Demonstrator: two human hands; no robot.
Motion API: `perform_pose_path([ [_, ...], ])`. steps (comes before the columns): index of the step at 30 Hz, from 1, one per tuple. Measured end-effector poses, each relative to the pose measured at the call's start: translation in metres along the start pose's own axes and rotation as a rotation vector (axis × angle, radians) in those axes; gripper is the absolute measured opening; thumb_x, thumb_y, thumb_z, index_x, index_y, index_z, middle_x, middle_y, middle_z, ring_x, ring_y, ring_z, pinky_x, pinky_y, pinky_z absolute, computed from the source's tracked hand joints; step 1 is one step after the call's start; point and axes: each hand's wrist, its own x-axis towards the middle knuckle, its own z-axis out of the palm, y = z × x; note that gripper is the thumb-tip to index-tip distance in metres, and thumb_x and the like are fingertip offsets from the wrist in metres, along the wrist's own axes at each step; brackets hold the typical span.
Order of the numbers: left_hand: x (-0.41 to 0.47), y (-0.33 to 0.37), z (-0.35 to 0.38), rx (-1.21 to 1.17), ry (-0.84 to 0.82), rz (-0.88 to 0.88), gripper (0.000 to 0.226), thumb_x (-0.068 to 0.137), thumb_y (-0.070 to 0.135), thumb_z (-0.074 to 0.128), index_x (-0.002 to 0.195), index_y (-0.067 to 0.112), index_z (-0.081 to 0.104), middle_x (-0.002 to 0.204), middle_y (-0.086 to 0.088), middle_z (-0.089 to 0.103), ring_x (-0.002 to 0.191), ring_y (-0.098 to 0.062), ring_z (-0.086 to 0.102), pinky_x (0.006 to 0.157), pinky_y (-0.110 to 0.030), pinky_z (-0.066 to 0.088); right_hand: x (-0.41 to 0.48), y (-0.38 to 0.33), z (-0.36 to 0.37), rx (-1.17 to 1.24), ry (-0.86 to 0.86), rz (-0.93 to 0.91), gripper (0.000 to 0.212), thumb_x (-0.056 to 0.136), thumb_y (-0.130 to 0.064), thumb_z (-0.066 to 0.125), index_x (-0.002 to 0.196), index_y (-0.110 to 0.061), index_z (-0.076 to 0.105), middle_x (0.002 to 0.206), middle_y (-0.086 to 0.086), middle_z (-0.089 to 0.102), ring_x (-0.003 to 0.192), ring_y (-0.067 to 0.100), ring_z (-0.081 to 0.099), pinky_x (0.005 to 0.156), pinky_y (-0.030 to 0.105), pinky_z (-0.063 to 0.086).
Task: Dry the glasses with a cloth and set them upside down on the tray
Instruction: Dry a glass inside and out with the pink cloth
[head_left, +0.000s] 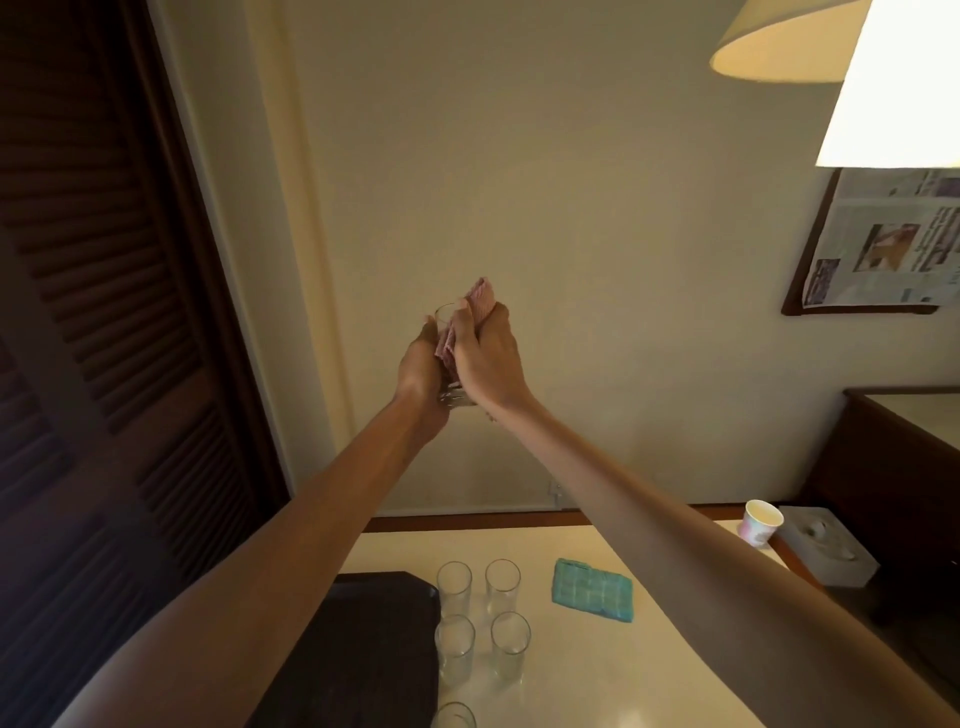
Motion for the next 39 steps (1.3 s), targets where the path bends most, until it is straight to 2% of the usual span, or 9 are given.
perform_pose_path([
  [3,0.0,-0.002,0.003,0.058,-0.039,0.046,0.059,0.107,0.061,0.033,0.105,0.024,0.078,0.098,-0.005,0.08,0.088,-0.019,0.075,0.074,-0.035,0.057,0.015,-0.002,0.001,0.138,-0.03,0.238,0.062,0.097,-0.065,0.033,0.109,-0.011,0.06,0.092,0.0,0.067,0.086,0.018,0.067,0.08,0.033,0.051],
  [8,0.005,0.007,-0.002,0.101,0.093,0.039,0.055,0.098,0.062,0.054,0.114,0.014,0.075,0.093,-0.003,0.078,0.084,-0.019,0.074,0.058,-0.025,0.051,0.01,0.009,0.017,0.334,-0.156,0.513,0.07,0.091,-0.072,0.031,0.092,-0.016,0.074,0.087,0.012,0.076,0.084,0.03,0.074,0.088,0.049,0.059],
  [12,0.023,0.006,-0.019,0.052,0.115,0.016,0.094,0.069,0.079,0.074,0.134,0.011,0.062,0.118,-0.011,0.076,0.101,-0.027,0.077,0.081,-0.038,0.058,-0.007,0.014,0.022,0.131,-0.21,0.344,0.067,0.099,-0.064,0.024,0.108,-0.01,0.063,0.099,0.012,0.072,0.091,0.026,0.07,0.091,0.044,0.056],
  [17,0.015,0.007,-0.011,0.017,0.059,0.042,0.059,0.106,0.059,0.04,0.115,0.011,0.073,0.096,-0.006,0.078,0.089,-0.023,0.075,0.061,-0.028,0.054,0.008,0.003,0.019,0.007,-0.036,-0.053,0.043,0.103,-0.052,0.039,0.119,-0.013,0.046,0.119,0.009,0.062,0.104,0.023,0.064,0.085,0.035,0.051],
  [23,0.005,0.011,-0.004,0.143,0.088,0.041,0.06,0.098,0.066,0.048,0.115,0.017,0.076,0.105,-0.007,0.077,0.093,-0.022,0.072,0.076,-0.036,0.055,0.03,0.005,0.019,0.31,-0.093,0.402,0.072,0.096,-0.067,0.026,0.07,-0.018,0.071,0.08,0.011,0.075,0.082,0.031,0.073,0.091,0.05,0.056],
  [26,0.009,0.014,-0.007,0.135,0.116,0.052,0.054,0.098,0.059,0.056,0.113,0.011,0.074,0.095,-0.006,0.078,0.087,-0.02,0.074,0.071,-0.033,0.055,0.02,0.014,0.028,0.366,-0.132,0.504,0.072,0.097,-0.067,0.024,0.082,-0.016,0.072,0.08,0.014,0.075,0.082,0.032,0.073,0.091,0.053,0.057],
  [30,0.019,0.015,-0.014,0.134,0.147,0.109,0.045,0.103,0.055,0.052,0.108,0.013,0.069,0.102,-0.007,0.077,0.099,-0.027,0.074,0.088,-0.04,0.058,0.0,0.014,0.033,0.174,-0.129,0.33,0.069,0.098,-0.066,0.025,0.111,-0.008,0.061,0.098,0.012,0.071,0.09,0.028,0.071,0.085,0.043,0.058],
  [35,0.019,0.016,-0.015,0.071,0.079,0.07,0.069,0.111,0.049,0.034,0.099,-0.008,0.07,0.078,-0.025,0.071,0.076,-0.026,0.07,0.055,-0.022,0.053,0.009,0.005,0.028,0.068,0.036,-0.023,0.039,0.101,-0.052,0.043,0.118,-0.017,0.046,0.103,-0.002,0.063,0.085,0.013,0.065,0.072,0.032,0.057],
  [39,0.018,0.019,-0.01,0.235,-0.004,0.092,0.066,0.101,0.071,0.036,0.108,0.022,0.079,0.101,-0.001,0.08,0.099,-0.019,0.074,0.082,-0.035,0.059,0.035,0.003,0.027,0.163,-0.039,0.244,0.078,0.086,-0.079,0.029,0.106,-0.014,0.065,0.096,0.007,0.073,0.088,0.023,0.071,0.085,0.042,0.058],
])
